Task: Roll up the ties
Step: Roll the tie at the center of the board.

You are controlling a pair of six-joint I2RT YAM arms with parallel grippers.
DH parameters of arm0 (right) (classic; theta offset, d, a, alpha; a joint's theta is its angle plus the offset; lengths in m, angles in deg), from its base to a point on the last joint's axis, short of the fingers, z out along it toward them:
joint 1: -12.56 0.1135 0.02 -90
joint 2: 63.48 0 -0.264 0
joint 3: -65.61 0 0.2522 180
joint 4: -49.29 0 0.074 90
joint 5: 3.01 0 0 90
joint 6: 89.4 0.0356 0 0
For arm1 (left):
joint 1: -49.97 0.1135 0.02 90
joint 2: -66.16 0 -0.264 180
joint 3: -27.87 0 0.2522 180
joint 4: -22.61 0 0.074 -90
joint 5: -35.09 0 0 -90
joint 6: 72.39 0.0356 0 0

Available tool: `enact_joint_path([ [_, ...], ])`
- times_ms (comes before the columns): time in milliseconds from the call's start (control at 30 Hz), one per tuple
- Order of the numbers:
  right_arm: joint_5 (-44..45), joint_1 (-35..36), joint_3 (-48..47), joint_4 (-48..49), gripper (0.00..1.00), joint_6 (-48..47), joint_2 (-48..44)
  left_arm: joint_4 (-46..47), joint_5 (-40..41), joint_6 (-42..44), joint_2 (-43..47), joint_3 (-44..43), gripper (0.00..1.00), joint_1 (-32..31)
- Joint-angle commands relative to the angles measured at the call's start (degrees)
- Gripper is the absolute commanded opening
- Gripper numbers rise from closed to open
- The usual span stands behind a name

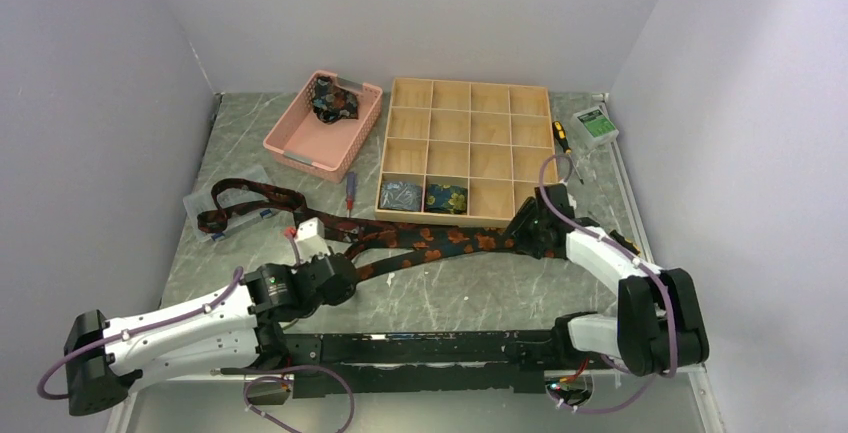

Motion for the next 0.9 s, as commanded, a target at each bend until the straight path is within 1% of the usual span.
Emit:
enact_joint_path([
  [0,1.4,-7.3,3.8,-7.5,0.60,4.6,1.7,9.1,-3.0,8.5,-1.2,-1.2,0.03,0.2],
  [133,2.3,-16.9,4.8,-9.9,0.60,4.4,-0.2,19.0,-12.6,13.6,-3.5,0.2,0.03,0.3],
  [233,8.3,-20.7,2.6,-12.2,0.60,4.0,-1.0,25.5,-19.7,16.5,-6.1,0.4,0.03,0.3],
  [333,9.8,-28.6,0.8,-11.3,0.59,2.3,0.6,27.0,-22.9,20.3,-9.3,-1.8,0.03,0.3],
  [400,12.8,-31.6,-1.5,-11.3,0.58,1.6,3.5,27.9,-24.6,22.5,-11.5,-3.0,0.03,0.8],
  [467,14.2,-33.4,-3.4,-9.7,0.56,0.7,4.5,30.4,-27.0,23.6,-13.8,-2.6,0.03,1.9],
  [500,12.6,-33.4,-4.2,-8.9,0.55,-0.4,4.0,30.8,-27.8,23.1,-14.9,-2.3,0.03,2.9],
  [567,9.9,-31.2,-6.0,-9.0,0.54,-2.2,2.0,32.5,-29.6,23.0,-16.2,-1.2,0.03,5.0],
  [633,9.4,-25.9,-7.9,-9.9,0.56,-3.5,0.5,33.1,-28.8,23.0,-16.6,-0.1,0.03,6.6],
  [667,10.2,-22.7,-8.1,-10.2,0.58,-3.9,-0.2,33.1,-27.0,22.9,-16.6,0.7,0.03,7.4],
  [800,11.5,-13.4,-7.4,-10.0,0.64,-4.7,-8.3,34.4,-24.8,20.7,-16.3,4.4,0.03,10.5],
  [867,10.4,-8.9,-7.7,-10.1,0.66,-5.9,-11.3,36.9,-25.6,18.6,-17.0,7.3,0.03,12.6],
])
